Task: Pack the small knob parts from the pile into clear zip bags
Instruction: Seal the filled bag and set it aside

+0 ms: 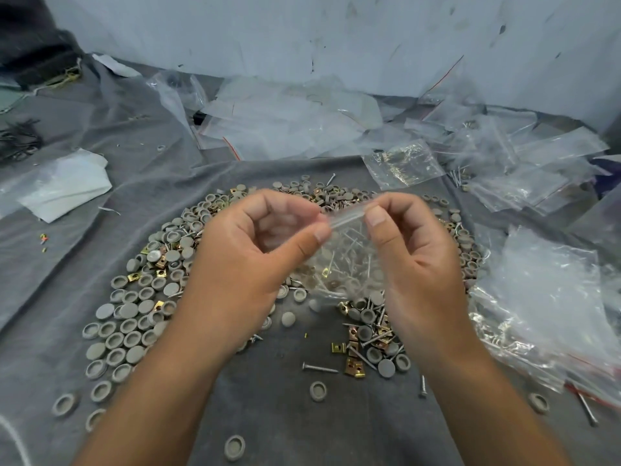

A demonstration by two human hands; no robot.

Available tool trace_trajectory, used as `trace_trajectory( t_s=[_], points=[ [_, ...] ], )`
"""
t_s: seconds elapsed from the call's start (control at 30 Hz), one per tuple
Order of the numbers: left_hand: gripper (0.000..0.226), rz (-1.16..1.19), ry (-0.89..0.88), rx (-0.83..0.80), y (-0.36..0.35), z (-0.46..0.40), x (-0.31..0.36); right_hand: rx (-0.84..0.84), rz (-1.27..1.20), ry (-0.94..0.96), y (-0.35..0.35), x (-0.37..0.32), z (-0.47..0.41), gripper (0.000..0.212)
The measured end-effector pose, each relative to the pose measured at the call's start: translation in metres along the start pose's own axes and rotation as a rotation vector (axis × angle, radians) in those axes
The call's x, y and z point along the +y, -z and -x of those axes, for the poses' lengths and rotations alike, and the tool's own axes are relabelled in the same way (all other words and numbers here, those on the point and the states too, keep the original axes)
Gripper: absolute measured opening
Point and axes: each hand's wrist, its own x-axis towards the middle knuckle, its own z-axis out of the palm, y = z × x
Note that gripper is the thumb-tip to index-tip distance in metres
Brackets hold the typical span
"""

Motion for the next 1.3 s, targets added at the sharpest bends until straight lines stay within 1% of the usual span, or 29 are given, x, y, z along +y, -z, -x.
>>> trace_trajectory(
  t_s=[0.13, 0.43, 0.7, 0.8, 0.9, 1.07, 1.17, 1.3],
  points=[
    [0.029, -0.013, -0.033, -0.025, -0.003, 0.0, -0.003, -0.032, 0.027, 0.021, -0.006, 0.001, 0.002, 0.009],
    [0.037, -0.082, -0.099, 0.04, -0.002, 0.002, 0.0, -0.094, 0.007, -0.012, -0.006, -0.002, 0.005, 0.009],
    [0.04, -0.126, -0.102, 0.036, -0.002, 0.002, 0.002, -0.11, 0.093, 0.007, -0.005, -0.001, 0.006, 0.009],
    [0.041, -0.08, -0.087, 0.023, -0.002, 0.002, 0.001, -0.071, 0.073, 0.02, -0.006, -0.002, 0.006, 0.01],
    [0.04, -0.087, -0.095, 0.029, 0.0, 0.001, 0.0, -0.032, -0.003, 0.019, -0.004, -0.002, 0.004, 0.013],
    [0.033, -0.107, -0.126, 0.034, 0.0, 0.0, -0.001, -0.068, -0.029, -0.019, 0.001, -0.001, 0.005, 0.011],
    [0.034, -0.112, -0.129, 0.029, 0.0, 0.0, 0.0, -0.107, 0.061, -0.016, 0.002, -0.001, 0.005, 0.008],
    [0.038, -0.088, -0.097, 0.062, 0.001, -0.001, -0.002, -0.043, 0.035, -0.01, 0.004, -0.001, 0.003, 0.008]
  ],
)
